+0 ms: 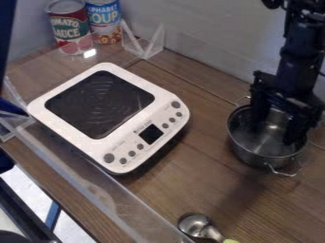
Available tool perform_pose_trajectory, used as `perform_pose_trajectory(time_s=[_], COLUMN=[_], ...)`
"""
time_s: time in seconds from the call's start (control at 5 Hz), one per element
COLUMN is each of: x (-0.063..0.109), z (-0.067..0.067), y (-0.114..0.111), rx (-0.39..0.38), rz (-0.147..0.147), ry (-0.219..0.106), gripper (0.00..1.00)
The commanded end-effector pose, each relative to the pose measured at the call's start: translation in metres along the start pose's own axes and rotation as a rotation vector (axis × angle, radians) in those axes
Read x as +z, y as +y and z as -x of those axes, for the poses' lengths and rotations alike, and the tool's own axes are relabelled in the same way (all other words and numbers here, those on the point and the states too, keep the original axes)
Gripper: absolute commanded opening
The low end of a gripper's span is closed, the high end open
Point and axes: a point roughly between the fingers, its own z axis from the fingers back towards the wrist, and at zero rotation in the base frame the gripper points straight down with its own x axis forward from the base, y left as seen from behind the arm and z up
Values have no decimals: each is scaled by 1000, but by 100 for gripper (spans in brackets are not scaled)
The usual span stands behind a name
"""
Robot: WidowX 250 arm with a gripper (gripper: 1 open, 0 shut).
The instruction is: Remove silver pot from the white and black stove top and place it on the table
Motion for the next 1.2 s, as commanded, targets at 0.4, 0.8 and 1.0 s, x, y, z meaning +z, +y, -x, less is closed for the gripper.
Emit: perform_pose_trajectory(time_s=[0.4,0.8,1.0], x=[21,20,20], z=[-9,-9,-10], y=[19,24,14], rx=[43,66,12], rz=[-10,-8,-12], ry=[-55,-53,-51], gripper=[100,100,100])
